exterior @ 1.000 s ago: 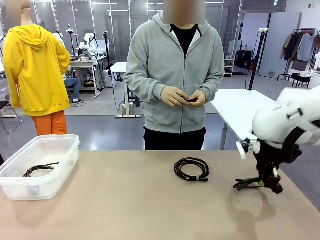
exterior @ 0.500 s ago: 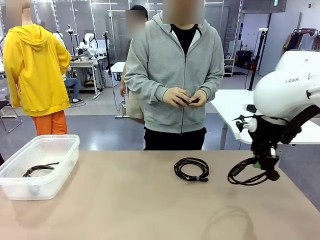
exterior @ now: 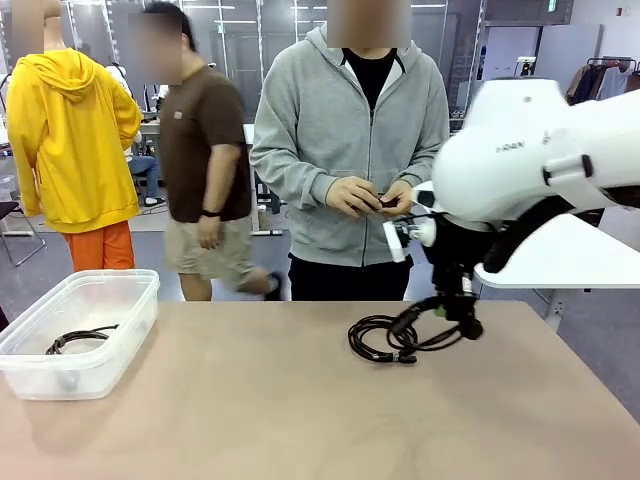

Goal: Organize and store the cables.
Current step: Place the Power Cable into the Organizing box.

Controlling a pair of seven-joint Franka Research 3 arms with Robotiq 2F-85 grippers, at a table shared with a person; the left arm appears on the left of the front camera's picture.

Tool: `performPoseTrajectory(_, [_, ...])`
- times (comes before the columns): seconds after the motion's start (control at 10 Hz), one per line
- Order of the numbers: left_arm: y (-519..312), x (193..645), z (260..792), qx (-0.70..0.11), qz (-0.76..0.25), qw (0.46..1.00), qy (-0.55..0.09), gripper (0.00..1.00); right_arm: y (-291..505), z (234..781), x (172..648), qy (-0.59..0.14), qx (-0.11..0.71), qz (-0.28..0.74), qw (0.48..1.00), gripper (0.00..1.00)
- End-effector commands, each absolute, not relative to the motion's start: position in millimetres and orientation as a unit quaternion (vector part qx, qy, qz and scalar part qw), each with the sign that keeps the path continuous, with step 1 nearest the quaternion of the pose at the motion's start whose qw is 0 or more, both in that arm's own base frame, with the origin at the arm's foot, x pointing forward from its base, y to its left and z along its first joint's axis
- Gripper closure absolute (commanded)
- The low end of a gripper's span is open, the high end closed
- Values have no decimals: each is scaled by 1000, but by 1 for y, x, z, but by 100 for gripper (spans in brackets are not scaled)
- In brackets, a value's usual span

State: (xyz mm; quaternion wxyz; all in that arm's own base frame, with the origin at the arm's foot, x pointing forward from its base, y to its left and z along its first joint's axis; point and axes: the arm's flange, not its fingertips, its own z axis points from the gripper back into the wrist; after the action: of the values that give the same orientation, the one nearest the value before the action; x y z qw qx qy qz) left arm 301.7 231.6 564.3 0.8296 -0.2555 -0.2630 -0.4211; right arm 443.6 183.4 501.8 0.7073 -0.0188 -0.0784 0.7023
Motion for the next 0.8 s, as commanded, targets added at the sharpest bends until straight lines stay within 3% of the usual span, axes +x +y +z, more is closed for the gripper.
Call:
performPoseTrajectory(0.0, [232, 302, 567, -254, -415, 834, -260, 0, 227, 507, 470, -77, -53, 699, 709, 92])
performPoseTrajectory(0.7, [232, 302, 567, -254, -415, 834, -260, 0, 350, 441, 473, -92, -66, 689, 715, 92])
